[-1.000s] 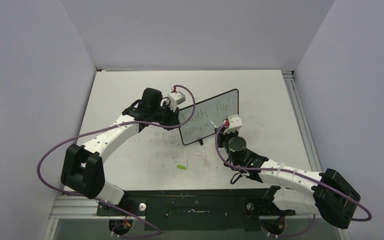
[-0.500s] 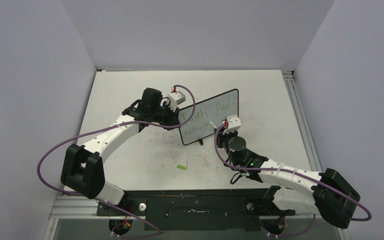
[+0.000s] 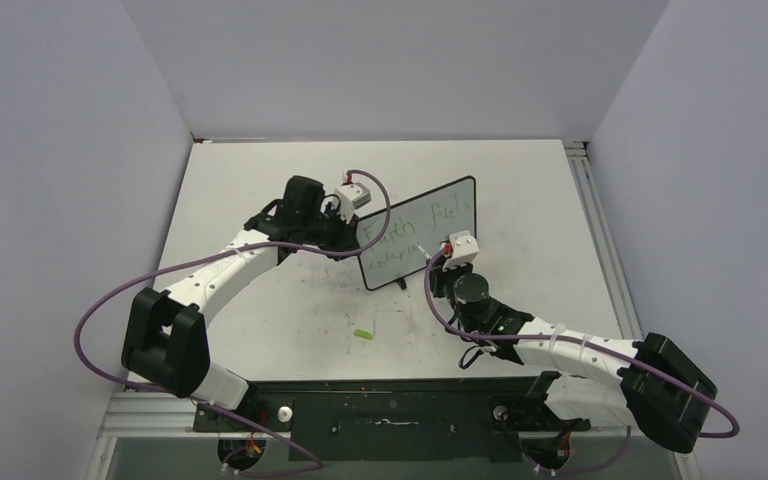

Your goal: Write a sentence on the whiteboard

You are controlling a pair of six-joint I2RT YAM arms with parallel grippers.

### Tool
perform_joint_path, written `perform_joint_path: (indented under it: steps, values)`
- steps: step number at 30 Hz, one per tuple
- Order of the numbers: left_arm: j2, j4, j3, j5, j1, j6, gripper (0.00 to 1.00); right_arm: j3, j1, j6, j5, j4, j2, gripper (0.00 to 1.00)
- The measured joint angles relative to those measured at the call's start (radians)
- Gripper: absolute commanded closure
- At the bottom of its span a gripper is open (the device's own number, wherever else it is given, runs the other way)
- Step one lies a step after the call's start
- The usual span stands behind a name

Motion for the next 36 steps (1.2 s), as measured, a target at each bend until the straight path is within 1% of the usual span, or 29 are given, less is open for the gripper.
perform_joint_path:
  steps: [12, 20, 36]
  values:
    - [0.0, 0.0, 0.0, 0.0, 0.0, 0.0, 1.0, 0.0, 0.002, 0.0, 0.016, -0.002, 0.027, 0.95]
    - [0.0, 0.0, 0.0, 0.0, 0.0, 0.0, 1.0, -0.002, 0.002, -0.005, 0.056, 0.001, 0.021, 0.95]
    - [0.0, 0.0, 0.0, 0.0, 0.0, 0.0, 1.0, -0.002, 0.021, -0.033, 0.06, 0.006, -0.003, 0.95]
